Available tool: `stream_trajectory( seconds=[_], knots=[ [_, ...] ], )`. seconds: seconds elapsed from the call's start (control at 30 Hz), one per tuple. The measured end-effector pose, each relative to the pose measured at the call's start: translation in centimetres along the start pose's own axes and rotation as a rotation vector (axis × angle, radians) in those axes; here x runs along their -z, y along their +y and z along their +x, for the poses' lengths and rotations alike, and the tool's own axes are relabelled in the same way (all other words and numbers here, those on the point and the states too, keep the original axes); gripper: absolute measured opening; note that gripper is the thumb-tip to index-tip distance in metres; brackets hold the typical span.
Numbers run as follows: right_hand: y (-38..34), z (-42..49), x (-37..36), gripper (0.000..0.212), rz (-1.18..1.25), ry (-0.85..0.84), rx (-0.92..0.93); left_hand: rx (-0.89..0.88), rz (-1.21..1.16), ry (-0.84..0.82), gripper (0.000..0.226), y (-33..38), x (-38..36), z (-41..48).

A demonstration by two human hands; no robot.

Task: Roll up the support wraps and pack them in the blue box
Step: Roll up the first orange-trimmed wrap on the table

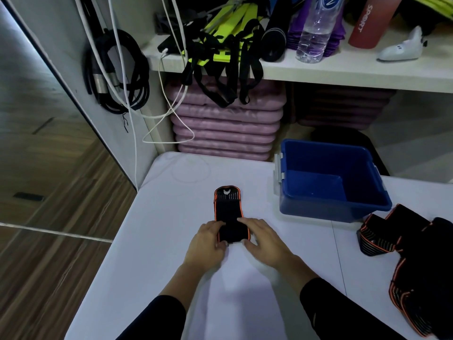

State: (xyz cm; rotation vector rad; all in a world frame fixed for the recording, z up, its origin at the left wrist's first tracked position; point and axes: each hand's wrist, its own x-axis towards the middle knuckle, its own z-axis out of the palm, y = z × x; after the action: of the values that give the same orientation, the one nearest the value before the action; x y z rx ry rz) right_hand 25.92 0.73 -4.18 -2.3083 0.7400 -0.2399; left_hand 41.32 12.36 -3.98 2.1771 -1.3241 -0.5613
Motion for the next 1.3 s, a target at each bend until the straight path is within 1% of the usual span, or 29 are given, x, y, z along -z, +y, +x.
stream_trajectory(
  seconds=[0.1,0.17,0.23,0.3,0.33,0.43,0.53,0.6,0.67,0.77,0.93,1.1,1.23,1.3],
  knots=[
    [-0.3,0.3,0.2,0.047,0.107,-0.053,-0.085,0.133,-0.207,0.033,0.039,-0.2,0.4,0.0],
    [-0.5,0.8,-0.3,0.038,0.173,-0.016,-0.142,0.227,-0.317,0.074,0.029,0.2,0.3,0.1],
    [-0.7,1.4,-0.9,0.034,0.204,0.059,-0.199,0.311,-0.346,0.101,0.028,0.7,0.0,0.3],
    [-0.9,1.7,-1.5,0.038,0.243,0.112,-0.215,0.381,-0.330,0.131,0.032,0.8,-0.4,0.7],
    [-0.9,1.8,-1.8,0.043,0.260,0.113,-0.192,0.403,-0.321,0.151,0.033,0.8,-0.5,0.9],
    [-0.2,1.9,-2.6,0.051,0.231,0.067,-0.095,0.391,-0.355,0.204,0.032,1.0,-0.4,1.3],
    [-0.3,2.3,-2.5,0.049,0.280,0.062,-0.119,0.343,-0.427,0.170,0.030,1.1,-0.1,1.4],
    [-0.6,2.7,-2.4,0.047,0.313,0.062,-0.119,0.329,-0.476,0.134,0.033,0.8,-0.2,1.4],
    [-0.6,3.2,-2.7,0.048,0.348,0.086,-0.123,0.349,-0.541,0.135,0.039,0.6,-0.1,1.5],
    [-0.5,3.6,-3.2,0.048,0.366,0.119,-0.161,0.442,-0.667,0.145,0.047,0.7,0.2,1.8],
    [-0.5,4.2,-3.3,0.038,0.463,0.174,-0.193,0.400,-0.626,0.149,0.036,0.6,0.4,2.4],
    [-1.7,5.1,-4.0,0.035,0.510,0.248,-0.200,0.390,-0.632,0.229,0.033,-0.1,1.0,2.5],
    [-3.9,7.9,-5.1,0.034,0.538,0.233,-0.158,0.388,-0.647,0.318,0.034,-1.6,3.5,3.0],
    [-5.4,9.7,-5.9,0.034,0.545,0.202,-0.128,0.406,-0.612,0.358,0.036,-3.0,5.1,3.4]
  ],
)
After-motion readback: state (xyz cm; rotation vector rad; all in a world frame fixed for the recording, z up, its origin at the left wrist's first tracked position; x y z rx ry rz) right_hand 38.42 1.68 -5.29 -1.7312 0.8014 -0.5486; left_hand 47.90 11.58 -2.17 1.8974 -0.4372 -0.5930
